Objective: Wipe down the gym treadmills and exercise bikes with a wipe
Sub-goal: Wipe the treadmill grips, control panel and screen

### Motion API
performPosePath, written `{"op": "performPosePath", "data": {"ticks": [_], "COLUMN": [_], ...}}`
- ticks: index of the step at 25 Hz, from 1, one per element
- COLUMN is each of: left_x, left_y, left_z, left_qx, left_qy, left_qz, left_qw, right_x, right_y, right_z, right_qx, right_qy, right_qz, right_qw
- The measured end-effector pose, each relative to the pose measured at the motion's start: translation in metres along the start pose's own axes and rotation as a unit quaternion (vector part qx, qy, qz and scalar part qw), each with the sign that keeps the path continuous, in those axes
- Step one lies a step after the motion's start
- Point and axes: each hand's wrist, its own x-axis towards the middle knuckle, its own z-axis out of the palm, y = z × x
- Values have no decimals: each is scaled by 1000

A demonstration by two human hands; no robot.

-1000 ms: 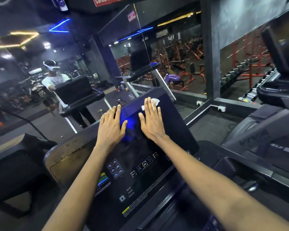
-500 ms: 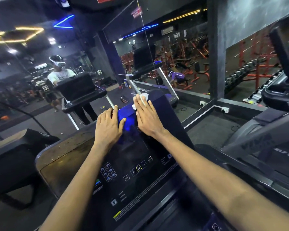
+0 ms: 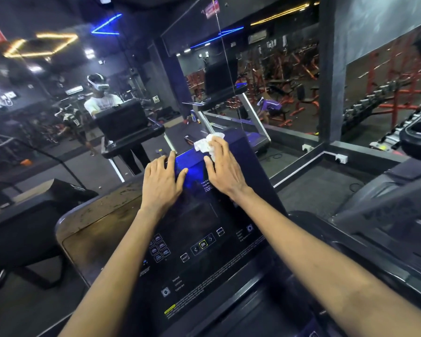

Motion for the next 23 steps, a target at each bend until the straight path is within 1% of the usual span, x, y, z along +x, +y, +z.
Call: {"op": "performPosePath", "data": {"ticks": [2,4,7,9,11,14,15,18,20,22,23], "left_x": [2,5,9,9,8,8,9,15,21,23,23], "left_y": [2,4,3,4,5,6,6,11,12,10,10], "left_z": [0,0,0,0,1,1,2,1,0,1,3], "left_qx": [-11,-16,-17,-13,-9,-16,-23,-50,-56,-50,-41], "left_qy": [-4,-12,-26,-27,-24,-21,-22,-25,-32,-29,-22], "left_qz": [0,12,29,24,20,20,24,60,79,89,95], "left_qw": [1000,1000,999,999,999,999,999,997,995,994,994], "right_x": [1,6,-2,-26,-38,-21,-16,-20,-24,-19,-17], "right_y": [0,-1,-4,-4,-1,2,0,-2,5,10,11], "right_z": [1,1,3,9,5,-6,-7,2,4,2,2], "right_qx": [-56,-103,-105,-110,-93,-59,-71,-131,-154,-151,-146], "right_qy": [-25,-26,-10,-1,11,52,46,-10,-24,-22,-25], "right_qz": [-20,20,99,99,101,124,118,84,113,174,191], "right_qw": [998,994,990,989,991,989,989,988,981,973,970]}}
